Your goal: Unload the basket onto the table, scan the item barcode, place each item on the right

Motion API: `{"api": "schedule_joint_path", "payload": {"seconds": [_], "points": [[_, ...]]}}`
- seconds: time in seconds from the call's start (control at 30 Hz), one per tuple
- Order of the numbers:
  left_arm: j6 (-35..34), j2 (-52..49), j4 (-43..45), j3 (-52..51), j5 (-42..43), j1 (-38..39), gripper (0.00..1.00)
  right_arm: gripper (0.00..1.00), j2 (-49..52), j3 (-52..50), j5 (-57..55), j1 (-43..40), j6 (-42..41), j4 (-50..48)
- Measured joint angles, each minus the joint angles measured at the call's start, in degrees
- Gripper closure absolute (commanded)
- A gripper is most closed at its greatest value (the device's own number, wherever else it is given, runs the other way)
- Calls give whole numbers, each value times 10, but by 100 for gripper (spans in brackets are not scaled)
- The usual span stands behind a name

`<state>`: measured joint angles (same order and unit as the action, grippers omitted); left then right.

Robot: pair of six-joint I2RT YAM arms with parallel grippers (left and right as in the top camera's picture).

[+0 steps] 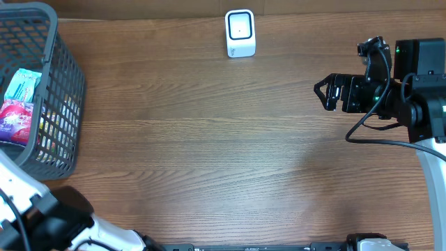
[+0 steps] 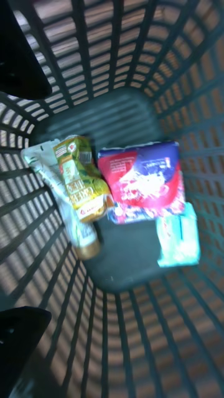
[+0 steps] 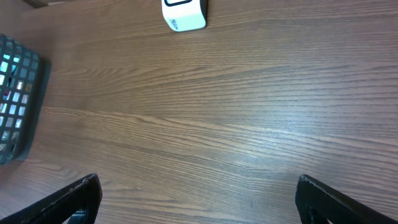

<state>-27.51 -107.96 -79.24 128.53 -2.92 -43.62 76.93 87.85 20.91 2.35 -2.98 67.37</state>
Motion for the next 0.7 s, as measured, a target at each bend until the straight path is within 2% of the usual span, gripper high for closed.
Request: {"api": "schedule_joint_path", "payload": {"seconds": [0.23, 0.43, 0.7], "points": [[28, -92, -1, 0, -4, 0, 2, 0, 0, 0, 10, 0, 0, 7], [52, -148, -29, 0, 1, 0, 7, 0, 0, 0, 12, 0, 0, 8], [55, -222, -52, 0, 5, 0, 7, 0, 0, 0, 14, 0, 0, 9]]}}
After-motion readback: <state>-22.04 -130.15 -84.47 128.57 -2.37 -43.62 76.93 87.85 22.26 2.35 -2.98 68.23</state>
